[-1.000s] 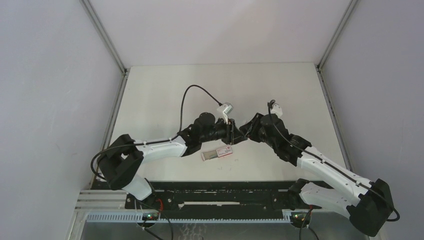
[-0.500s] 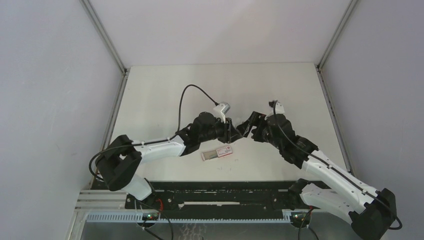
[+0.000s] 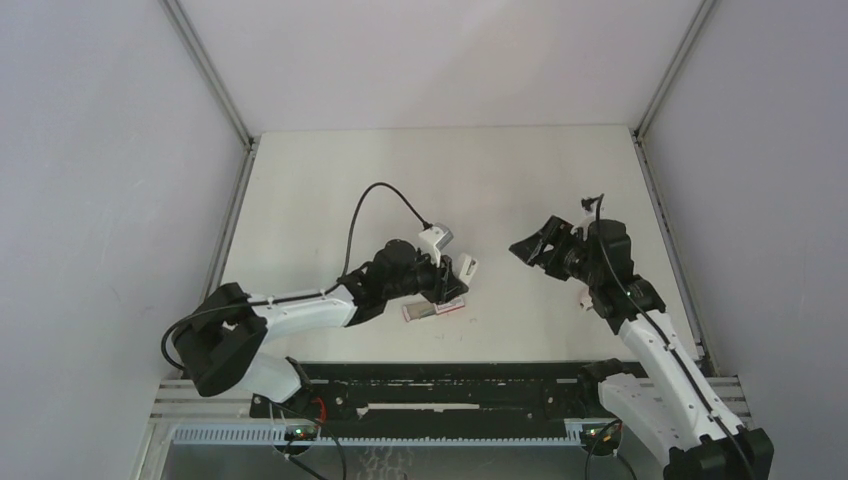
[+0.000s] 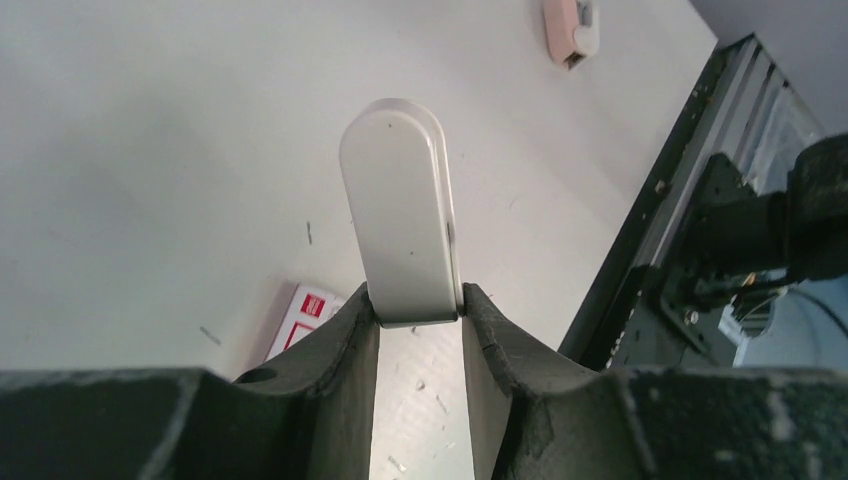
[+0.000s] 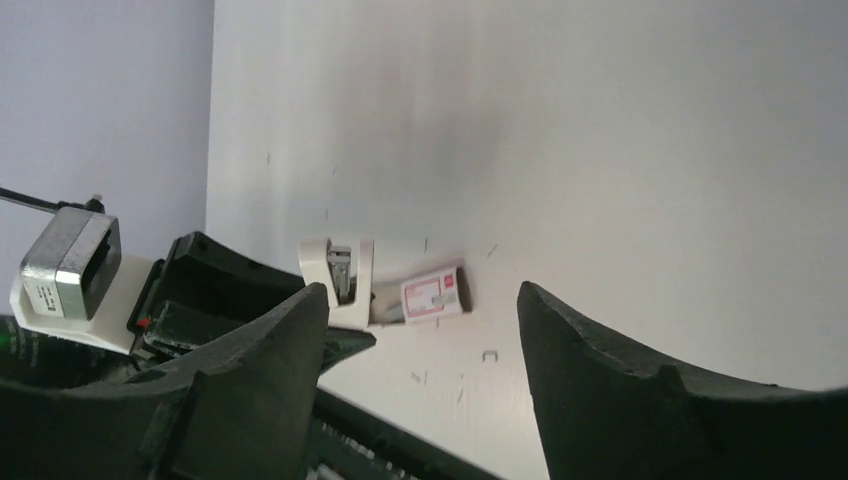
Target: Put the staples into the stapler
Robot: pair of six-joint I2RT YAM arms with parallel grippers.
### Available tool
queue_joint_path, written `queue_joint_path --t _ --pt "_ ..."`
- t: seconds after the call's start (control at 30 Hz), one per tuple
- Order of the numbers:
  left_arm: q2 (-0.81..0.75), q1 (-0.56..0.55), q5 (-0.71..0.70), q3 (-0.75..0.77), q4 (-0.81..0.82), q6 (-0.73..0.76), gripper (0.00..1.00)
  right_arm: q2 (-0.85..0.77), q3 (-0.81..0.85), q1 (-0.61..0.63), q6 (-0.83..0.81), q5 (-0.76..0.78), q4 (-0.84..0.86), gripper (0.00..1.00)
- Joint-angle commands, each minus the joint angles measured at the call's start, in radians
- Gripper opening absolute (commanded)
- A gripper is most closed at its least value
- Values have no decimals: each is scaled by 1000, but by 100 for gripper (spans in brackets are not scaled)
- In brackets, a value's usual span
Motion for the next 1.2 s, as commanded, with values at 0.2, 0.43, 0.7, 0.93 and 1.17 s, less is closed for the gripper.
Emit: queue_joint_path --t 0.2,0.43,0.7,0.93,1.17 --pt "-135 -50 11 -54 41 217 0 107 -30 -12 15 -419 105 60" --pt "-148 -87 -30 -47 22 244 0 169 -32 53 52 -426 166 46" --pt "-168 -105 -37 -51 21 253 0 204 -53 69 79 -410 200 30" --pt "-177 -117 -35 -50 16 261 0 215 -56 73 80 -410 211 24" --pt "-179 -128 -43 -43 12 270 0 229 -62 76 89 -444 240 20"
